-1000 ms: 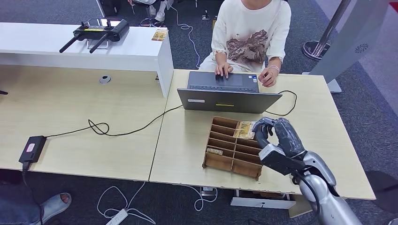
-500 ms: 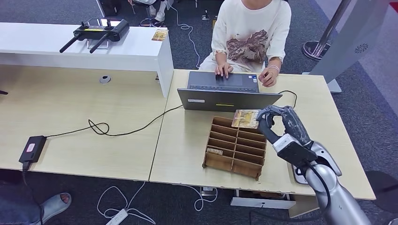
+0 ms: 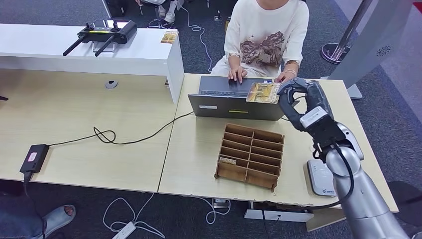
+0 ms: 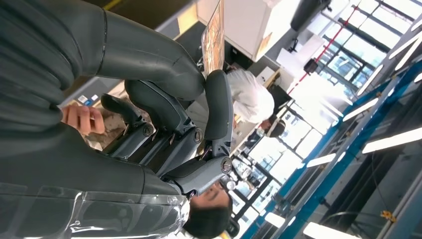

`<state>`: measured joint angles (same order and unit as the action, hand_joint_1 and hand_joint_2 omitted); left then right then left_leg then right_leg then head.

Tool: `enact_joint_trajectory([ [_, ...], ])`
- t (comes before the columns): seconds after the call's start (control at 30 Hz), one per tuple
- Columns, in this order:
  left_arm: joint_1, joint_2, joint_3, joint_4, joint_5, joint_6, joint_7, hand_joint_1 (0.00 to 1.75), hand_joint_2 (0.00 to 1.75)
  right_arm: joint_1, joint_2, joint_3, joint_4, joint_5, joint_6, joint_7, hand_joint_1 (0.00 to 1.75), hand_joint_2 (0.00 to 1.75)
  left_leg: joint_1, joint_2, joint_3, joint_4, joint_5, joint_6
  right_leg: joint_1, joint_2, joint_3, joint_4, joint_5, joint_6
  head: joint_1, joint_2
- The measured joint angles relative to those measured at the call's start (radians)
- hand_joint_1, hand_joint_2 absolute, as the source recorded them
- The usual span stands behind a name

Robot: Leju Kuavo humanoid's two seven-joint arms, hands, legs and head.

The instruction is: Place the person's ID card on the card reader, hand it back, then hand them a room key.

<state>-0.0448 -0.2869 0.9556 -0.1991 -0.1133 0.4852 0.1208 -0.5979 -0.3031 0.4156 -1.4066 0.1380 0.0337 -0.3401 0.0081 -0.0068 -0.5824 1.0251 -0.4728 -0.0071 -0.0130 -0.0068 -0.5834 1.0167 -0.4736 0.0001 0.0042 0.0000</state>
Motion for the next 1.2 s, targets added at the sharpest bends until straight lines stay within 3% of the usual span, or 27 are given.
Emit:
enact_joint_trajectory([
  [0.23,0.000,0.001,0.000,0.000,-0.003,0.000,0.004,0.00,0.00,-0.111,0.059,0.003,0.111,0.030,-0.086,0.051,1.75,1.75,0.000,0.000,0.000,0.000,0.000,0.000,0.000,0.000,0.000,0.000,0.000,0.000,0.000,0.000],
  [0.53,0.000,0.005,0.000,0.000,-0.003,-0.001,0.007,0.00,0.00,-0.239,0.119,0.003,0.297,0.029,-0.116,0.094,1.75,1.75,0.000,0.000,0.000,0.000,0.000,0.000,0.000,0.000,0.000,0.000,0.000,0.000,0.000,0.000],
  [1.2,0.000,0.008,0.000,0.000,-0.009,0.036,0.036,0.00,0.00,-0.439,0.151,-0.011,0.702,0.109,-0.209,0.166,1.75,1.75,0.000,-0.001,0.000,0.000,0.001,0.000,0.000,0.000,0.000,0.000,0.001,0.000,0.000,0.000],
])
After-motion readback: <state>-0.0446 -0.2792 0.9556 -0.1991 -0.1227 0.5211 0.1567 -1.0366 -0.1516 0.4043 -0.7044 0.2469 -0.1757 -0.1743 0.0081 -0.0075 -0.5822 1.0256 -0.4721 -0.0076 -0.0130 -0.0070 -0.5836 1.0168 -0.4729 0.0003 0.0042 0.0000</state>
